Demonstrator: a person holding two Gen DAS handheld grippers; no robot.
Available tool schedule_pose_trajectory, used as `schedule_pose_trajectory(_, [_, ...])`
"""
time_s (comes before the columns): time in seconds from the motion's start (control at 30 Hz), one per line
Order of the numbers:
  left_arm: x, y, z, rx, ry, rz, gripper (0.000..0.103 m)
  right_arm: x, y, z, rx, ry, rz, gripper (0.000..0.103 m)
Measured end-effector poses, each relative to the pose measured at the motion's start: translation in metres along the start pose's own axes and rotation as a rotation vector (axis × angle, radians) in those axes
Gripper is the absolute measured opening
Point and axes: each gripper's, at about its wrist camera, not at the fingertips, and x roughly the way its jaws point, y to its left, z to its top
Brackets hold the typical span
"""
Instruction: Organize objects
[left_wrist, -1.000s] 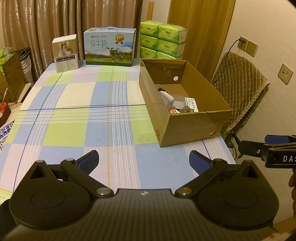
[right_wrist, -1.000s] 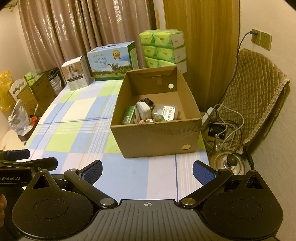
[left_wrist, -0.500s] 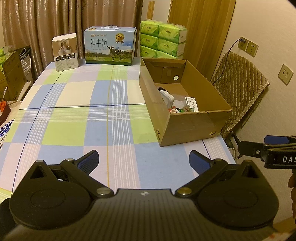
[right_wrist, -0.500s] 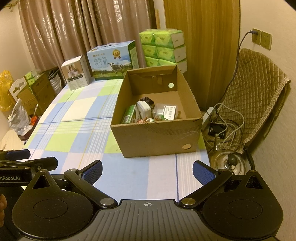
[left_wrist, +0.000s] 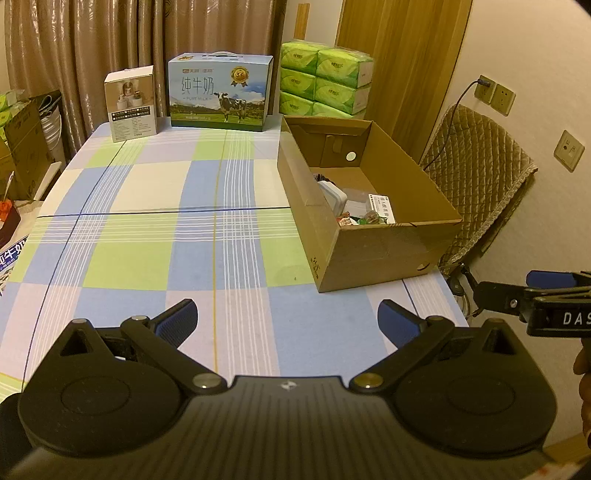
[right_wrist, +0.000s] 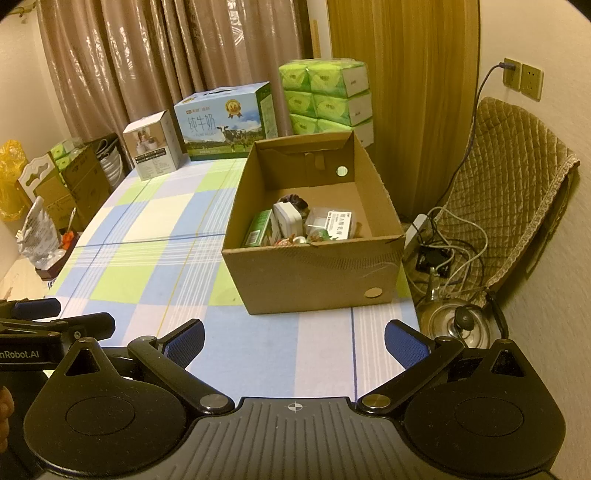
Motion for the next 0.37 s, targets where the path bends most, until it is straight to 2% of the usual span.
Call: schedule_pose_trajectory(0.37, [-0.0003,-0.0001,-0.0024,-0.007,0.006,-0.019,0.102,-0.0003,0.0022,-0.0013,0.001,-0.008,0.006,0.101])
